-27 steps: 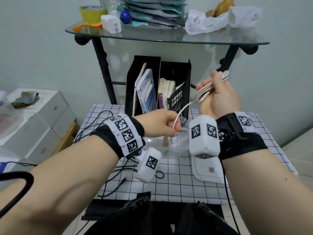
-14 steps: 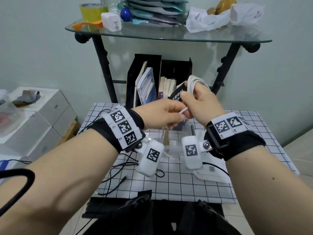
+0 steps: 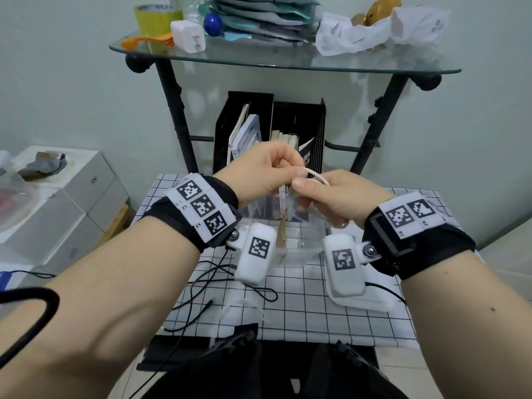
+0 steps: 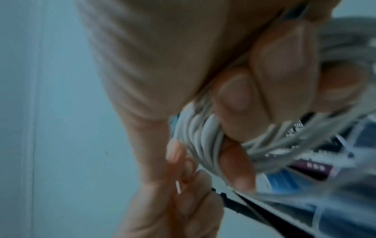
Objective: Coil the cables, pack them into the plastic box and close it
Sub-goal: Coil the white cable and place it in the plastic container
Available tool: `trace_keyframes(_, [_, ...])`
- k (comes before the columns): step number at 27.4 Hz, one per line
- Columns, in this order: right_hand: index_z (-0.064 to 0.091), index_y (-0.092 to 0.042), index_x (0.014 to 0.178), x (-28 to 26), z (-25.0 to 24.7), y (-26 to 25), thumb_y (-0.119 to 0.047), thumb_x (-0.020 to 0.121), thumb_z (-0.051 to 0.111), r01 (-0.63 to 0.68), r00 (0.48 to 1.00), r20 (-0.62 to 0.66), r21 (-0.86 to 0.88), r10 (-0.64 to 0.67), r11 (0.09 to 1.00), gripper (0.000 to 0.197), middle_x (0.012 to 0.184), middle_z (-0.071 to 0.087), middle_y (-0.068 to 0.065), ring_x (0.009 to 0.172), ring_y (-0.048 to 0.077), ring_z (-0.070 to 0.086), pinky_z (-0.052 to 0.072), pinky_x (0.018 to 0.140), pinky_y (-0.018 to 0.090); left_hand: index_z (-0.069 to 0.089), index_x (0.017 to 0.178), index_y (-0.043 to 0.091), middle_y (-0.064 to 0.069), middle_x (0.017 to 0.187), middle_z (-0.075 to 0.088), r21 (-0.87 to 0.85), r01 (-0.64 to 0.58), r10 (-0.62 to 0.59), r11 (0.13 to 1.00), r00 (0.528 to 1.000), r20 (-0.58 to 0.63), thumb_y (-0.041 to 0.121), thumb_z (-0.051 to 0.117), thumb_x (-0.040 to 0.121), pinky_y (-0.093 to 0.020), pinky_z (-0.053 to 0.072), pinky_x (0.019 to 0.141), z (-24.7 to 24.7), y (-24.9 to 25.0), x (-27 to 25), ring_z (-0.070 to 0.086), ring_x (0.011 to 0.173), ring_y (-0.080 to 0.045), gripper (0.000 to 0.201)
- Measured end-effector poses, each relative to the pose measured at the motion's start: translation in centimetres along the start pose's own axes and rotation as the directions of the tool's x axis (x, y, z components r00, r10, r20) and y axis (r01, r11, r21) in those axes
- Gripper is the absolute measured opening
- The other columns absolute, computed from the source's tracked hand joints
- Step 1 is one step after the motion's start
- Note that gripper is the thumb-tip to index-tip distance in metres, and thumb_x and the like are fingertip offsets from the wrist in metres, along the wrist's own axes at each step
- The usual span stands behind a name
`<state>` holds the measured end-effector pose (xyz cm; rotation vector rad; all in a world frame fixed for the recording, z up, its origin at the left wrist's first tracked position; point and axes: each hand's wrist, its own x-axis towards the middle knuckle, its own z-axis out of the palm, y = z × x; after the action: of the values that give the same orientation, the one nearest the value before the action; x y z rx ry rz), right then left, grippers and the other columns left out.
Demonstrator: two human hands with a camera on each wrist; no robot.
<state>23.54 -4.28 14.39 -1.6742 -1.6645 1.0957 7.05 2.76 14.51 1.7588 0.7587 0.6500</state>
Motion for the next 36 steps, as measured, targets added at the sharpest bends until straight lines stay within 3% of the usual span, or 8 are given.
trace_keyframes(6, [0.049,-0.013,0.065,-0.1,0.7,0.6,-0.035,0.100,0.042,0.009,0.995,0.066,0.673,-0.072,0.739,0.042,0.035,0.026,-0.004,0.030,0.012,0.015,0.005,0.054,0.047,0.066,0.100,0.011,0.009,0.055,0.053,-0.211,0.069,-0.075,0.975,0.997,-0.021,0.018,0.054,0.095,-0.015,0.033,0.044,0.2,-1.1,0.0,0.040,0.044,-0.003,0.015])
trace_keyframes(13, [0.047,-0.014,0.067,-0.1,0.5,-0.3,-0.043,0.099,0.038,0.071,0.995,-0.034,0.903,-0.094,0.423,0.044,0.036,0.028,-0.005,0.029,0.010,0.026,0.039,0.044,0.025,0.066,0.088,0.018,0.003,0.054,0.045,-0.375,0.094,-0.101,0.922,0.995,0.002,0.023,0.049,0.098,-0.019,0.026,0.040,0.5,-2.1,0.0,0.034,0.042,-0.007,0.021])
trace_keyframes(17, [0.051,-0.014,0.066,0.3,0.1,-0.8,-0.047,0.100,0.034,0.127,0.989,-0.106,0.968,-0.105,0.218,0.050,0.034,0.029,-0.005,0.028,0.009,0.029,0.042,0.044,0.024,0.067,0.098,0.020,0.004,0.066,0.058,-0.274,0.098,-0.098,0.957,0.995,0.014,0.029,0.051,0.097,-0.022,0.031,0.045,0.7,-2.6,-0.4,0.038,0.044,-0.007,0.019])
trace_keyframes(22, [0.049,-0.017,0.064,0.8,-0.6,-0.7,-0.051,0.098,0.036,0.278,0.958,-0.283,0.956,0.050,0.098,0.049,0.035,0.029,-0.005,0.030,0.010,0.027,0.038,0.046,0.023,0.064,0.115,0.026,0.005,0.068,0.061,-0.053,0.138,-0.135,0.989,0.990,0.049,0.021,0.047,0.099,-0.015,0.037,0.046,0.6,-3.0,-1.1,0.044,0.050,-0.009,0.024])
trace_keyframes(26, [0.047,-0.016,0.064,1.0,-1.6,-0.1,-0.046,0.097,0.034,0.381,0.903,-0.389,0.921,0.180,0.078,0.047,0.039,0.031,-0.002,0.035,0.015,0.028,0.036,0.053,0.025,0.062,0.120,0.024,0.006,0.068,0.060,0.147,0.130,-0.150,0.981,0.980,0.132,0.019,0.049,0.098,-0.021,0.045,0.057,0.7,-3.3,-1.6,0.050,0.062,-0.013,0.027])
trace_keyframes(30, [0.052,-0.009,0.071,1.4,-1.3,-0.1,-0.025,0.072,0.047,0.507,0.832,-0.525,0.851,0.178,0.138,0.016,0.051,0.037,0.006,0.044,0.020,0.035,0.033,0.055,0.028,0.064,0.114,0.028,0.002,0.081,0.065,0.233,0.085,-0.133,0.969,0.970,0.201,0.019,0.055,0.094,-0.029,0.050,0.066,1.0,-2.6,-1.6,0.058,0.073,-0.008,0.024])
trace_keyframes(33, [0.055,-0.009,0.084,2.2,-0.6,0.2,-0.018,0.092,0.046,0.521,0.767,-0.603,0.786,0.222,0.333,0.016,0.055,0.044,0.003,0.046,0.019,0.042,0.035,0.053,0.028,0.065,0.113,0.024,0.003,0.084,0.066,0.234,0.060,-0.117,0.970,0.964,0.239,0.016,0.057,0.093,-0.022,0.049,0.061,1.0,-1.5,-1.4,0.058,0.074,-0.008,0.023])
trace_keyframes(36, [0.056,-0.018,0.091,2.6,0.0,0.6,-0.030,0.097,0.042,0.431,0.693,-0.698,0.605,0.184,0.670,0.019,0.056,0.051,-0.006,0.053,0.013,0.050,0.042,0.057,0.030,0.064,0.118,0.019,0.004,0.079,0.064,0.246,0.030,-0.103,0.969,0.951,0.292,0.015,0.057,0.093,-0.019,0.048,0.059,1.2,-0.2,-1.2,0.056,0.071,-0.010,0.026])
